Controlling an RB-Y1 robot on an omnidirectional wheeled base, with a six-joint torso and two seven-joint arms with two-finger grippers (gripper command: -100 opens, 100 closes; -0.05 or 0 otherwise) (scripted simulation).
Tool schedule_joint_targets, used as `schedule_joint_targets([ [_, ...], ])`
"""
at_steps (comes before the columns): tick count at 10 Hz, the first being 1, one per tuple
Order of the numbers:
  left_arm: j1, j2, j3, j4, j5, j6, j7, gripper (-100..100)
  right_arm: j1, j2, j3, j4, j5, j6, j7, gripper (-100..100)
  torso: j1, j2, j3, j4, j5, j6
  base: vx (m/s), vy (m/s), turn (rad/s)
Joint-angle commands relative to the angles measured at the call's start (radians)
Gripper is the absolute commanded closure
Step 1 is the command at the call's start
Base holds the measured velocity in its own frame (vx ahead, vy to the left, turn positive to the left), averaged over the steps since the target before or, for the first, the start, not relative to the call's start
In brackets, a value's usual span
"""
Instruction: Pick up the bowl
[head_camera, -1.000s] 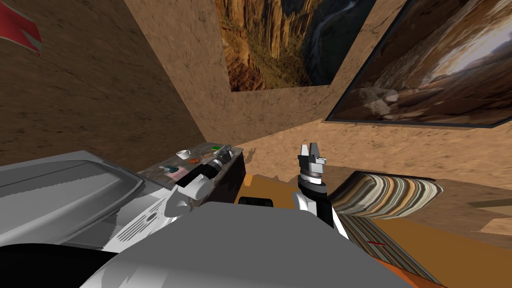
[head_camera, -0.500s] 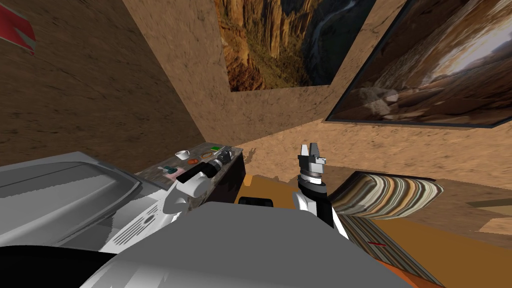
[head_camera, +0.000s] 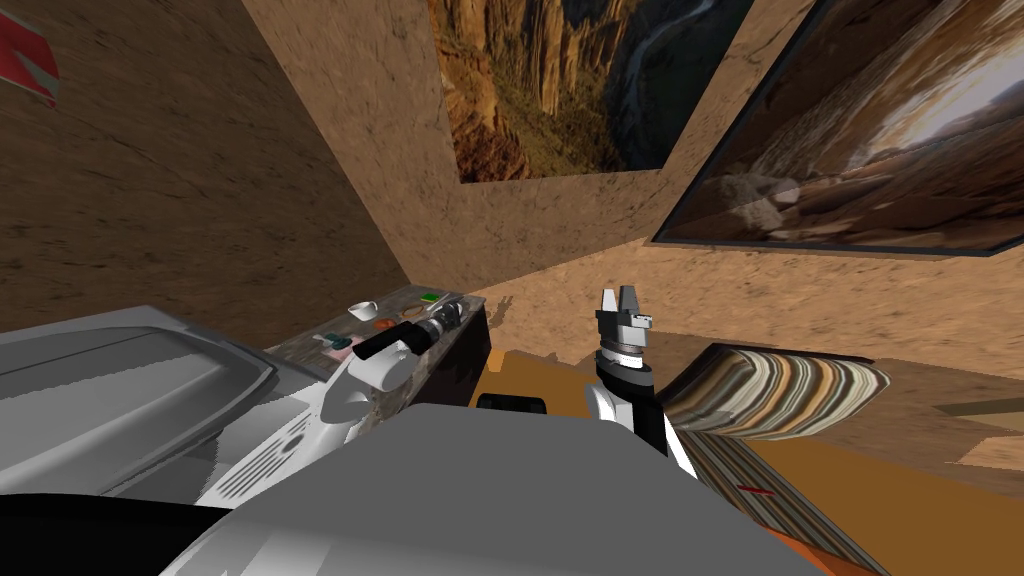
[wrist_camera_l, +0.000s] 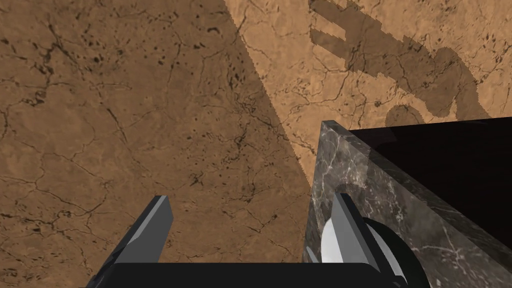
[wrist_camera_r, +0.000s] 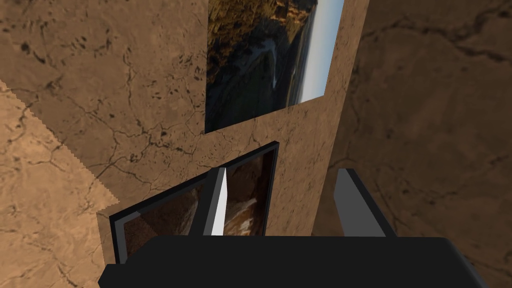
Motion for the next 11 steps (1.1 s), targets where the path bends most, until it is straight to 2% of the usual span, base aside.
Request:
schedule_joint_targets([
  [1, -0.005, 0.007, 0.008, 0.000, 0.010, 0.050, 0.006, -100, 0.000, 0.000, 0.000, 0.000, 0.000, 0.000, 0.000, 0, 0.000, 0.000, 0.000, 0.000, 0.000, 0.000, 0.024, 0.003, -0.005],
  [2, -0.005, 0.007, 0.008, 0.000, 0.010, 0.074, 0.006, -100, 0.000, 0.000, 0.000, 0.000, 0.000, 0.000, 0.000, 0, 0.000, 0.000, 0.000, 0.000, 0.000, 0.000, 0.012, 0.002, 0.001],
  [3, -0.018, 0.024, 0.028, 0.004, 0.033, 0.108, 0.015, -100, 0.000, 0.000, 0.000, 0.000, 0.000, 0.000, 0.000, 0, 0.000, 0.000, 0.000, 0.000, 0.000, 0.000, 0.023, 0.001, -0.008],
  [5, -0.018, 0.024, 0.028, 0.004, 0.033, 0.153, 0.015, -100, 0.000, 0.000, 0.000, 0.000, 0.000, 0.000, 0.000, 0, 0.000, 0.000, 0.000, 0.000, 0.000, 0.000, 0.018, 0.002, 0.000],
  [6, -0.030, 0.040, 0.049, 0.009, 0.055, 0.189, 0.024, -100, 0.000, 0.000, 0.000, 0.000, 0.000, 0.000, 0.000, 0, 0.000, 0.000, 0.000, 0.000, 0.000, 0.000, 0.022, -0.001, -0.006],
  [8, -0.030, 0.040, 0.049, 0.009, 0.055, 0.230, 0.024, -100, 0.000, 0.000, 0.000, 0.000, 0.000, 0.000, 0.000, 0, 0.000, 0.000, 0.000, 0.000, 0.000, 0.000, 0.021, 0.002, 0.000],
  [9, -0.041, 0.055, 0.070, 0.016, 0.076, 0.269, 0.032, -100, 0.000, 0.000, 0.000, 0.000, 0.000, 0.000, 0.000, 0, 0.000, 0.000, 0.000, 0.000, 0.000, 0.000, 0.026, 0.008, -0.003],
  [11, -0.041, 0.055, 0.070, 0.016, 0.076, 0.305, 0.032, -100, 0.000, 0.000, 0.000, 0.000, 0.000, 0.000, 0.000, 0, 0.000, -0.001, 0.000, 0.000, 0.000, 0.000, 0.026, 0.005, -0.002],
])
